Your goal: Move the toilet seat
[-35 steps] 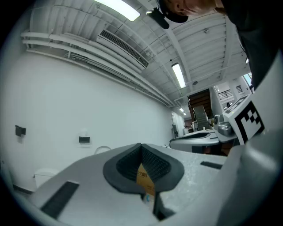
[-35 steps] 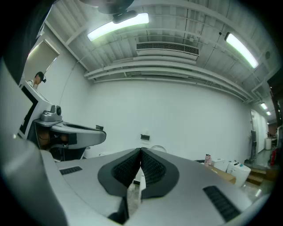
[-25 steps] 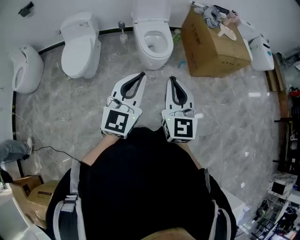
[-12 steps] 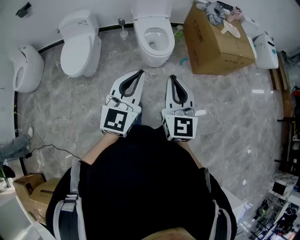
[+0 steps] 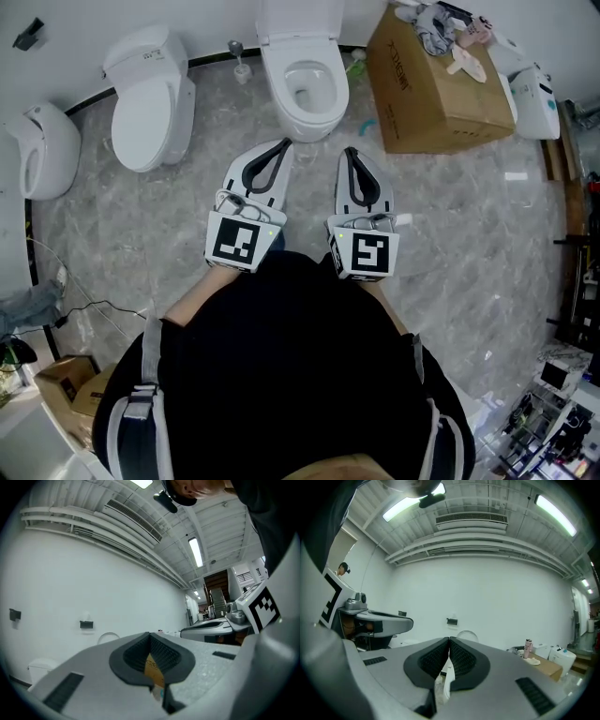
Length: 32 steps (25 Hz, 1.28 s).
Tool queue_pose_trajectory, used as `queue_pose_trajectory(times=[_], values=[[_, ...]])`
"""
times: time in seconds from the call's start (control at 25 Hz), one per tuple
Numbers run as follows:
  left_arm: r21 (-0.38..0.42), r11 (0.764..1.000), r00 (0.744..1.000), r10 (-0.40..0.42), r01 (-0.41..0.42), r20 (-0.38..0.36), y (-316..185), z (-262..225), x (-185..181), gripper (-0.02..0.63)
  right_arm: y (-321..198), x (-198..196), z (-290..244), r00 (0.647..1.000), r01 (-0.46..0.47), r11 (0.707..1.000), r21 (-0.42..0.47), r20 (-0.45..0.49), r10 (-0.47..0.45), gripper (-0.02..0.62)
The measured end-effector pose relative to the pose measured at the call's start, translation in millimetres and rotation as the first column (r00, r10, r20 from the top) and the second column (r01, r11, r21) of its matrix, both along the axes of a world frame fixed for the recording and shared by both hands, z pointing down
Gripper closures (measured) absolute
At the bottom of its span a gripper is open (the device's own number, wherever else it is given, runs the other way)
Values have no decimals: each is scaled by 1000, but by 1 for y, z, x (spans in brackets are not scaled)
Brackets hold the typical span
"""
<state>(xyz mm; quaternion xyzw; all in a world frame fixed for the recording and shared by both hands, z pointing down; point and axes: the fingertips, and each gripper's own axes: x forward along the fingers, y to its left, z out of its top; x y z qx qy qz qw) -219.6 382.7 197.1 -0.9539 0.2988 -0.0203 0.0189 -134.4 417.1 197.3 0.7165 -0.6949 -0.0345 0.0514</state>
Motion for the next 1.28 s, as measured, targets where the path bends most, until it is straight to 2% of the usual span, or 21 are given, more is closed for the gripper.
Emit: queue_pose_trajectory(times=[0.28,0.56,0.88,1.28], values=[[2,1000,1000,12,-12,-2,-69,1,18,600,-62,18,6,1000,-4,1000,1,8,4,572],[-3,999,999,49,-49,0,-124,1,34,599,-113,34,5,999,-51,999,-12,4,51,572],[-19,995,996,94,-94,-7,-166,8,44,599,-150,44,10,996,-85,996,-4,-8,84,572],[-37,994,994,106,-106,2,-188,17,50,600,-168,53,15,994,-109,994,-19,3,109,572]])
